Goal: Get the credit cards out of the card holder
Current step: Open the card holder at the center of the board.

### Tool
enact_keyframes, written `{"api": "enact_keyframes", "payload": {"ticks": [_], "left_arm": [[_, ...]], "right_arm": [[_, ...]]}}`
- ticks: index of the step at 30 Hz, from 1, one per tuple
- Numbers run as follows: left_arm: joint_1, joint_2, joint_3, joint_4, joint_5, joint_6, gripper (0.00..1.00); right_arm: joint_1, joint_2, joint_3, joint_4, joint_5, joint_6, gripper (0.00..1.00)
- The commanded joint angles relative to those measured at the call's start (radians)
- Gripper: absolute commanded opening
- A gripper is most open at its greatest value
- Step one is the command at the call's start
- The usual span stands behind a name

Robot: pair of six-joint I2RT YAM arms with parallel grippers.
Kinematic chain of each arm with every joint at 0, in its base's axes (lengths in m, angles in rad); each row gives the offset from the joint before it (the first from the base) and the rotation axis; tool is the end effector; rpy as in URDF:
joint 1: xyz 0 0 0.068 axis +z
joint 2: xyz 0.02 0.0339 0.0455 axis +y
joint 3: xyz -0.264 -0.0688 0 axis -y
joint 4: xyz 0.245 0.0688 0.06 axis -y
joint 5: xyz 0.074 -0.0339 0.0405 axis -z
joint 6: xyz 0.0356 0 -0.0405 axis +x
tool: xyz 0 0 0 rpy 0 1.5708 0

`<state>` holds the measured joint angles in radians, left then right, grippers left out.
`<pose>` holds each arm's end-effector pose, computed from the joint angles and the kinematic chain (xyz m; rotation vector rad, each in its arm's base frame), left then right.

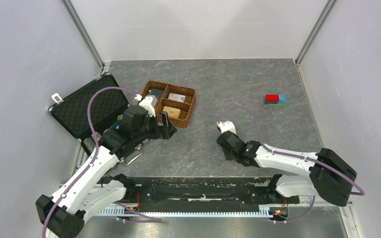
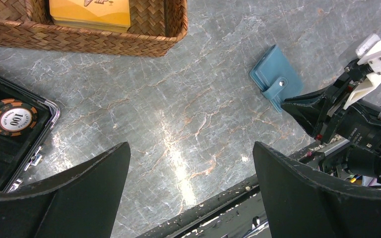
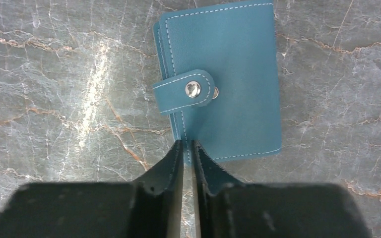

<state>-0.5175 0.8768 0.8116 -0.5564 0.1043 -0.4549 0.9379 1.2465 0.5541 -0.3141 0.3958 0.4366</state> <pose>0.1620 -0.0965 0.2966 0.1317 2.2633 -0.6486 0.1411 0.1692 0.1632 -0.4720 2.4206 0.0712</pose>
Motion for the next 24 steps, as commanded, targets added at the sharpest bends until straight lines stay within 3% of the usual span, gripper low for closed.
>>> {"api": "enact_keyframes", "payload": {"ticks": [1, 3, 15, 24], "left_arm": [[0.0, 0.014, 0.007, 0.001, 0.011, -0.031, 1.0], [-0.001, 0.018, 0.009, 0.001, 0.027, -0.037, 1.0], [0.0, 0.012, 0.015, 0.006, 0.004, -0.056, 1.0], [0.001, -0.015, 0.002, 0.021, 0.037, -0.067, 1.0]], "right_arm": [[0.004, -0.009, 0.02, 0.009, 0.038, 0.04, 0.05], [0.006, -0.016, 0.01, 0.035, 0.02, 0.043, 0.0], [0.005, -0.079, 0.025, 0.106, -0.088, 0.047, 0.0], [0.006, -0.084, 0.013, 0.093, -0.016, -0.051, 0.0]]}}
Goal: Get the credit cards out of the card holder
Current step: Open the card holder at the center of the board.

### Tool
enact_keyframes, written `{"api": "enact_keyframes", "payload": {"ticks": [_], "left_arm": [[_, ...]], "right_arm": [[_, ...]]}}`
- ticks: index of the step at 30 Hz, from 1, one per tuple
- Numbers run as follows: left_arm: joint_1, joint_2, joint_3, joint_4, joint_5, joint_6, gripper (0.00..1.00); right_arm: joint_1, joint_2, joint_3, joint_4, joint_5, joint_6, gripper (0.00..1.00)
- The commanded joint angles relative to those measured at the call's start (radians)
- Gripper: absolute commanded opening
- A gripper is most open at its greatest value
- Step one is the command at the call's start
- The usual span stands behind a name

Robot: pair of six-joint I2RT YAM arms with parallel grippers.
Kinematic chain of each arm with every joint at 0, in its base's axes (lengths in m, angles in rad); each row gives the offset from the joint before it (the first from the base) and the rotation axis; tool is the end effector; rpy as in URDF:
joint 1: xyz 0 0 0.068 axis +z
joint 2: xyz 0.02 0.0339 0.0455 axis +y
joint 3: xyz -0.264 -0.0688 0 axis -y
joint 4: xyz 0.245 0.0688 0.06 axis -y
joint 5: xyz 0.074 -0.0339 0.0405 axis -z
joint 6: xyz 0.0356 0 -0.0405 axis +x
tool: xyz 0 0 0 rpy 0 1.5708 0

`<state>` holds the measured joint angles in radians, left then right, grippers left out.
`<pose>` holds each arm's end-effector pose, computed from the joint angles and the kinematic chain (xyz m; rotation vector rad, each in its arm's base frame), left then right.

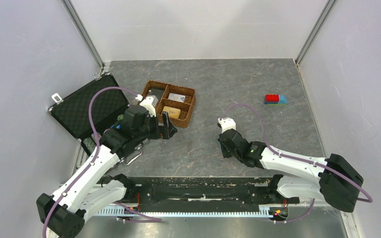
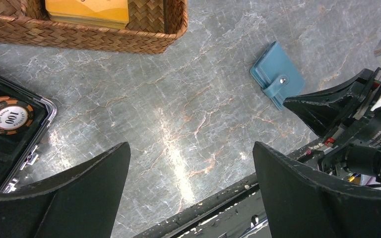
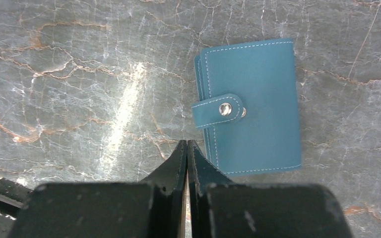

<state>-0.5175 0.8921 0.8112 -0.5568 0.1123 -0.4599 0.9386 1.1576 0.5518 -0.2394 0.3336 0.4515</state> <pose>0.1642 -0.0981 0.2939 0.1304 2.2818 -0.6536 0.1400 0.1714 0.1846 -0.4241 2.3340 0.2694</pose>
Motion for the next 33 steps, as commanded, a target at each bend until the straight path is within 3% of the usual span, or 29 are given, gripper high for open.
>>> {"api": "enact_keyframes", "payload": {"ticks": [1, 3, 6, 11, 17, 24, 25, 26, 27, 29, 33], "left_arm": [[0.0, -0.039, 0.0, 0.021, 0.018, -0.064, 1.0], [0.0, -0.058, -0.008, 0.021, 0.0, -0.067, 1.0], [0.0, -0.073, -0.018, 0.023, -0.006, -0.071, 1.0], [0.0, -0.057, -0.009, 0.021, 0.002, -0.072, 1.0], [0.0, -0.033, -0.008, 0.039, 0.012, -0.088, 1.0], [0.001, -0.022, -0.024, 0.064, 0.035, -0.114, 1.0], [0.0, -0.023, -0.023, 0.064, 0.035, -0.11, 1.0], [0.0, -0.024, -0.021, 0.062, 0.034, -0.107, 1.0], [0.0, -0.025, -0.019, 0.063, 0.033, -0.105, 1.0], [0.0, -0.025, -0.019, 0.062, 0.032, -0.106, 1.0], [0.0, -0.019, -0.026, 0.06, 0.032, -0.116, 1.0]], "right_arm": [[0.005, 0.009, 0.018, 0.016, 0.042, -0.075, 0.04], [0.005, 0.006, 0.014, 0.02, 0.036, -0.093, 0.22], [0.006, -0.003, -0.004, 0.024, 0.049, -0.13, 0.36], [0.005, 0.003, -0.031, 0.027, 0.079, -0.188, 0.43], [0.005, 0.065, -0.049, 0.045, 0.115, -0.207, 0.43], [0.013, 0.088, -0.07, 0.063, 0.108, -0.178, 0.39], [0.013, 0.085, -0.073, 0.062, 0.122, -0.174, 0.34], [0.013, 0.08, -0.069, 0.053, 0.141, -0.163, 0.19], [0.013, 0.077, -0.061, 0.049, 0.141, -0.157, 0.11], [0.014, 0.065, -0.047, 0.04, 0.126, -0.144, 0.02], [0.014, 0.011, -0.039, 0.053, 0.053, -0.103, 0.0]]}}
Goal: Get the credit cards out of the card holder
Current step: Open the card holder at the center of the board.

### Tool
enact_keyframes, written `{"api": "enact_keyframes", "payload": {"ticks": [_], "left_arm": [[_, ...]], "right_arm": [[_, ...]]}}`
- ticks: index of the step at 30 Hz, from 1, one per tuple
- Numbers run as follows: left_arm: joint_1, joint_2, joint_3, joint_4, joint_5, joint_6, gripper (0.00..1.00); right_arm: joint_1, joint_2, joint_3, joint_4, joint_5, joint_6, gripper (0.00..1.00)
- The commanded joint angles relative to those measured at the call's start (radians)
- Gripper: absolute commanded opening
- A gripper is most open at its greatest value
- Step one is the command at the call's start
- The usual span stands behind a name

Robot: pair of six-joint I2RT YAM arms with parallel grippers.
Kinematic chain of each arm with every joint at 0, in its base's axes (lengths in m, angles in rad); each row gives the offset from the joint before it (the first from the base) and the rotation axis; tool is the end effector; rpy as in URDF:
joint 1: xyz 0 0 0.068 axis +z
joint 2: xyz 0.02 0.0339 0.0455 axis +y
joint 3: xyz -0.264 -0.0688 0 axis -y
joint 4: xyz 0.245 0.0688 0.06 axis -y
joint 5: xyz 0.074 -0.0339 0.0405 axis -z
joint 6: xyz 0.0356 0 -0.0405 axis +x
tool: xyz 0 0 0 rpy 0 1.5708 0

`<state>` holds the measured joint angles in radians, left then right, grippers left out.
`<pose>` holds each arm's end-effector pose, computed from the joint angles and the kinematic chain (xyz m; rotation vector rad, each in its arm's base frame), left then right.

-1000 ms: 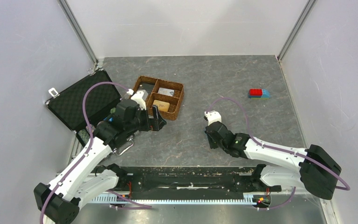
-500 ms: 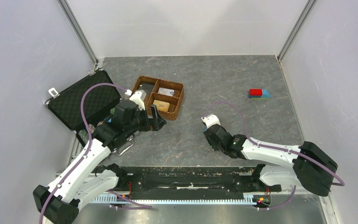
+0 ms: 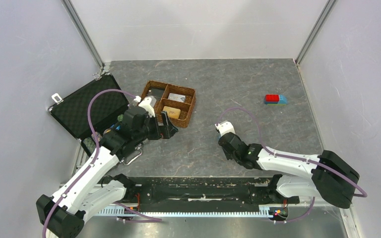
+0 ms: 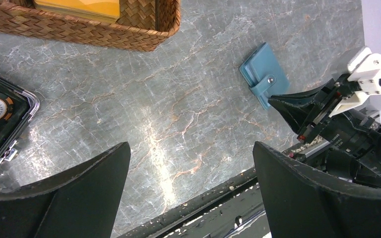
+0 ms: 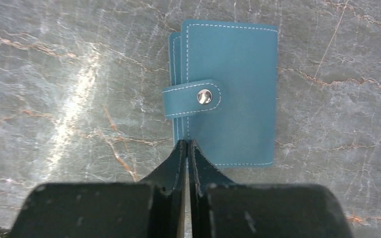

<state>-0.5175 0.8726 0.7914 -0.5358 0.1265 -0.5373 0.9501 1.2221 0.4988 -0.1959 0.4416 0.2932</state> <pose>0.1616 -0.0972 0.2924 0.0520 2.2781 -0.7169 0.1389 0.1681 0.1600 -0.5935 2.2978 0.0338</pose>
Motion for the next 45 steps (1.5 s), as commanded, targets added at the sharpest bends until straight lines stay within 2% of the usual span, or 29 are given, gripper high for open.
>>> {"api": "enact_keyframes", "payload": {"ticks": [1, 11, 16, 25, 29, 37, 45], "left_arm": [[0.0, 0.004, -0.008, 0.04, 0.02, -0.04, 1.0], [0.0, 0.024, -0.028, 0.064, 0.07, -0.067, 1.0], [-0.005, 0.093, -0.037, 0.083, 0.111, -0.089, 1.0], [-0.164, 0.331, -0.041, 0.218, 0.11, -0.206, 0.93], [-0.274, 0.415, -0.031, 0.293, 0.035, -0.221, 0.92], [-0.39, 0.589, 0.012, 0.392, -0.05, -0.255, 0.91], [-0.439, 0.692, 0.083, 0.424, -0.229, -0.224, 0.9]], "right_arm": [[0.002, -0.067, 0.011, 0.018, -0.079, 0.066, 0.0], [0.001, -0.152, 0.035, 0.054, -0.16, 0.115, 0.0], [-0.018, -0.202, 0.028, 0.088, -0.196, 0.148, 0.0], [-0.109, -0.25, -0.059, 0.227, -0.378, 0.207, 0.0], [-0.15, -0.287, -0.085, 0.227, -0.376, 0.249, 0.0], [-0.239, -0.33, -0.143, 0.248, -0.362, 0.291, 0.0], [-0.306, -0.358, -0.19, 0.227, -0.415, 0.273, 0.0]]}}
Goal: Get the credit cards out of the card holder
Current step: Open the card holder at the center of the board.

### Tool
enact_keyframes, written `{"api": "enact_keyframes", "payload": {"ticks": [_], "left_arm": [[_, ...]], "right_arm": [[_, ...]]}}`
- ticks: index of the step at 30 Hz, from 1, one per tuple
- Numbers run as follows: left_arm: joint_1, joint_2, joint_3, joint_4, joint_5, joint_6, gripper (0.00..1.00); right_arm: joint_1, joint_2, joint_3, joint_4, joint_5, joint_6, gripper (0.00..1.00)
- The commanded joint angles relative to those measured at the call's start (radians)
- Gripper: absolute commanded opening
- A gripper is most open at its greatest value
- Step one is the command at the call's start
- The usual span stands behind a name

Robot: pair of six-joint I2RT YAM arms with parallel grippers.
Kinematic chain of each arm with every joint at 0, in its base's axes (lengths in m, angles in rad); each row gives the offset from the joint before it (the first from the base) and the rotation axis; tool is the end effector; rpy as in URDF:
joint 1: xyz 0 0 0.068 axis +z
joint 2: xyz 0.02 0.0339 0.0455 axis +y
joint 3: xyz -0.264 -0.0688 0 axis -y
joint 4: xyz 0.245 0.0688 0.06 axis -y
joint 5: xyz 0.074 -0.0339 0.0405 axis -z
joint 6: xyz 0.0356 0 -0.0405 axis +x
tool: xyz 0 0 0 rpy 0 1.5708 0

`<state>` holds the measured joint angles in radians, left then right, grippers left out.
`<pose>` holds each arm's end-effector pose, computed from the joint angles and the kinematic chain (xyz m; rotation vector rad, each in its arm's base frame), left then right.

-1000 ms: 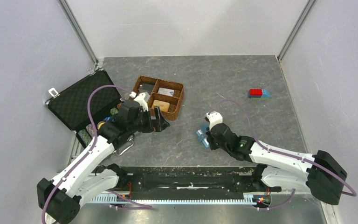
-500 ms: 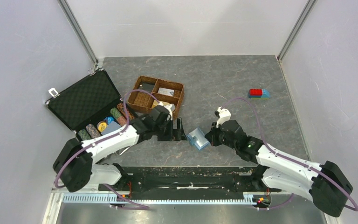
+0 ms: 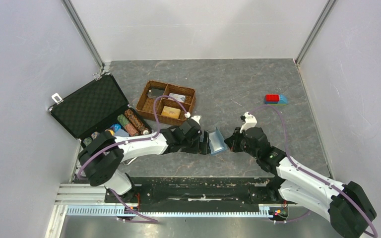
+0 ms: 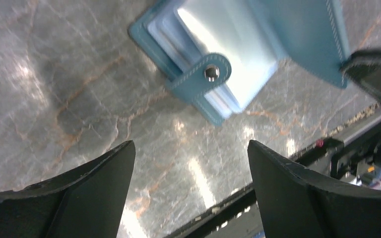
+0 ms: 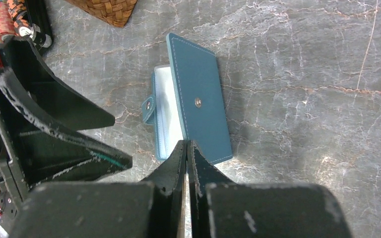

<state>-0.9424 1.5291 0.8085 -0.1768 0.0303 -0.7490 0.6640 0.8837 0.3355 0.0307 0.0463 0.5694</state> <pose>0.1761 -0.2442 0.1750 0.2674 2.6127 -0.7144 0.1492 0.1146 0.1869 -0.0732 2.1637 0.6870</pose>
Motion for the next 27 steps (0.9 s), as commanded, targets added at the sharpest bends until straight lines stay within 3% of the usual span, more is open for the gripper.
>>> {"api": "enact_keyframes", "payload": {"ticks": [1, 9, 22, 27], "left_arm": [[-0.019, 0.049, 0.077, 0.069, -0.142, -0.007, 0.89], [-0.042, 0.143, 0.154, 0.069, -0.216, 0.023, 0.87], [-0.047, 0.174, 0.155, 0.136, -0.316, 0.04, 0.74], [-0.047, 0.146, 0.11, 0.226, -0.3, 0.065, 0.55]], "right_arm": [[-0.025, -0.028, -0.034, -0.002, -0.02, -0.003, 0.0], [-0.069, -0.074, -0.067, -0.02, -0.04, -0.014, 0.0], [-0.104, -0.093, -0.105, -0.013, -0.074, -0.029, 0.0], [-0.12, -0.109, -0.137, -0.009, -0.06, -0.029, 0.0]]}}
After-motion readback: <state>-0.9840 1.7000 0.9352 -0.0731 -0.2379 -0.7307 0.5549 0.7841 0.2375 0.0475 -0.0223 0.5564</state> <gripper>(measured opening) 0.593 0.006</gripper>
